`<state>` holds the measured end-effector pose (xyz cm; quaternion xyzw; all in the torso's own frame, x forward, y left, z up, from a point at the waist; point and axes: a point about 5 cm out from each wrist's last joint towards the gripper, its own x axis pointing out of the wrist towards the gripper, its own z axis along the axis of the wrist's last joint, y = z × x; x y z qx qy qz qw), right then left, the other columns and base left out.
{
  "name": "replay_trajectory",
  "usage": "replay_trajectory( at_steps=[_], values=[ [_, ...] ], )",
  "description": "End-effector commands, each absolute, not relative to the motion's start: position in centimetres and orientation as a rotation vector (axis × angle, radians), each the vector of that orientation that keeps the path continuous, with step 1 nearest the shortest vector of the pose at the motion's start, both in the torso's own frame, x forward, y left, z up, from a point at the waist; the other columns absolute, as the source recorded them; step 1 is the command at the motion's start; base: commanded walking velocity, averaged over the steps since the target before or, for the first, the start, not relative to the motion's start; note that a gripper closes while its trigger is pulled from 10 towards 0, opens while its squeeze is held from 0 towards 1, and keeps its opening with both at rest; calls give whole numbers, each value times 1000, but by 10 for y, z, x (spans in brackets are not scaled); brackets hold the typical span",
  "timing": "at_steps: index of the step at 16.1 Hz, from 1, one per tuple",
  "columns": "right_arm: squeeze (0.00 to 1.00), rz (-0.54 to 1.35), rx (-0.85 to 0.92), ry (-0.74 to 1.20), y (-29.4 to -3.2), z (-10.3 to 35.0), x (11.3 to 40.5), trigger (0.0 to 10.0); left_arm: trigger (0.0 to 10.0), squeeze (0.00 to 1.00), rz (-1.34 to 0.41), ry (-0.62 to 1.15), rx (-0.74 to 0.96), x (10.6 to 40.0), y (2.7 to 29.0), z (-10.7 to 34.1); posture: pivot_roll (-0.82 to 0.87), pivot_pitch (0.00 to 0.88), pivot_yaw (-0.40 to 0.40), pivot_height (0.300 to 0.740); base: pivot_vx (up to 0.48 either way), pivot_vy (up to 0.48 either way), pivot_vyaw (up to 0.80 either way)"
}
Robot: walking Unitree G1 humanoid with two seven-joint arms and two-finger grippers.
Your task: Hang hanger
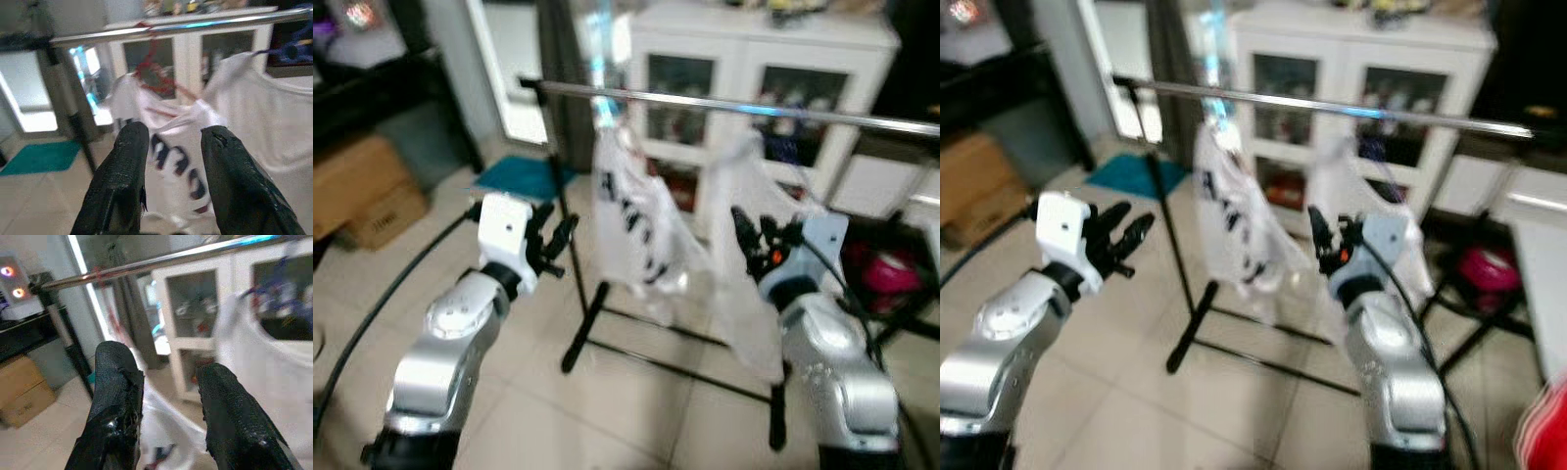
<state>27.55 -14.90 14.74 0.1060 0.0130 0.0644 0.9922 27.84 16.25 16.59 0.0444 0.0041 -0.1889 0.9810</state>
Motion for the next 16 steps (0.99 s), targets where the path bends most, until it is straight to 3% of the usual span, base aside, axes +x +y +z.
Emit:
replay_trajectory(
  at_steps=[1, 4, 7, 12, 13, 14, 16],
  values=[
    [0, 135, 222, -14, -152, 157, 276, 10000, 10000, 0, -409, 0, 96, 279, 159, 168, -51, 0, 49, 740, 352, 0, 0],
    [0, 215, 144, -18, -144, 159, 275, 10000, 10000, 0, -420, 2, 107, 278, 157, 167, -50, 0, 49, 740, 356, 0, 0],
    [0, 268, 112, -33, -140, 162, 274, 10000, 10000, 0, -425, 2, 114, 276, 157, 167, -43, 0, 43, 740, 347, 0, 706],
    [0, 201, 92, -142, -163, 185, 276, 10000, 10000, 0, -538, 25, 156, 268, 148, 162, -38, 0, 46, 740, 185, 0, 0],
    [55, 182, 65, -144, -168, 189, 278, 10000, 10000, 0, -578, 47, 179, 266, 147, 159, -38, 0, 46, 740, 0, 0, 0],
    [1000, 158, 49, -137, -173, 191, 279, 10000, 10000, 0, -622, 60, 185, 264, 146, 158, -39, 0, 48, 740, 0, 0, 0],
    [1000, 140, -20, -84, -183, 191, 280, 10000, 10000, 0, -741, 98, 189, 257, 144, 155, -43, 0, 53, 740, 0, 0, 0]
  ],
)
